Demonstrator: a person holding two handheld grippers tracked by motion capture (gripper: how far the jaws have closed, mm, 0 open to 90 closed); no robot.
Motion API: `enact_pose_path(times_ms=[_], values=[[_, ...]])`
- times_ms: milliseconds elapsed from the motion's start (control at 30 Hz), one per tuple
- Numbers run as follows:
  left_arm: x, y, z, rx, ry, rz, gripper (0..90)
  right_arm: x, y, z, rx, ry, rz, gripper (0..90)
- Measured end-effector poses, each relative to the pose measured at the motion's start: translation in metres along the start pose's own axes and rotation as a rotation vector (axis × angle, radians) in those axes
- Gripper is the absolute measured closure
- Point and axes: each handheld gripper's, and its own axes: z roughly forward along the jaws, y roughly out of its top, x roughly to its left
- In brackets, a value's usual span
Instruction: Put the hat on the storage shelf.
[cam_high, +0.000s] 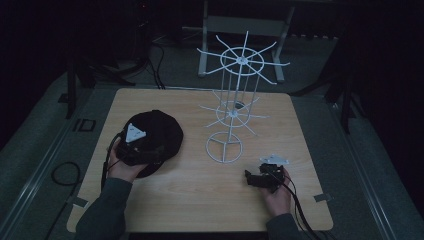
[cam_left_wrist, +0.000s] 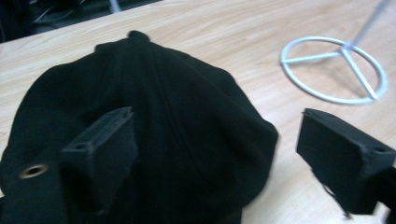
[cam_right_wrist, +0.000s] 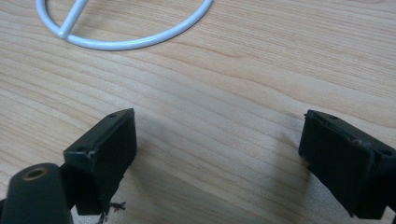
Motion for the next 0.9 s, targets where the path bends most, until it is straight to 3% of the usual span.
enact_pose_path(times_ms=[67,133,200,367,467,567,733,900], values=[[0.003,0.006,0.01,0.015,0.016,-0.043,3.4,0.0,0.0,0.0,0.0,0.0,0.001,11.0],[0.004,0.008,0.014,0.025,0.019,-0.056,2.5,0.0,0.0,0.0,0.0,0.0,0.001,11.0],[0.002,0.012,0.024,0.052,0.054,-0.075,2.0,0.0,0.0,0.0,0.0,0.0,0.001,11.1],[0.001,0.016,0.036,0.073,0.076,-0.088,2.0,0.0,0.0,0.0,0.0,0.001,0.0,11.1],[-0.001,0.018,0.045,0.103,0.131,-0.11,2.0,0.0,0.0,0.0,0.0,0.002,-0.002,11.0],[-0.002,0.019,0.05,0.111,0.154,-0.124,2.0,0.0,0.0,0.0,0.001,0.002,-0.002,11.0],[-0.01,0.022,0.06,0.144,0.199,-0.107,2.0,0.0,0.0,0.0,0.0,0.002,-0.002,11.1],[-0.008,0.018,0.062,0.18,0.235,-0.111,2.3,0.0,0.0,0.0,0.001,0.002,-0.002,11.1]])
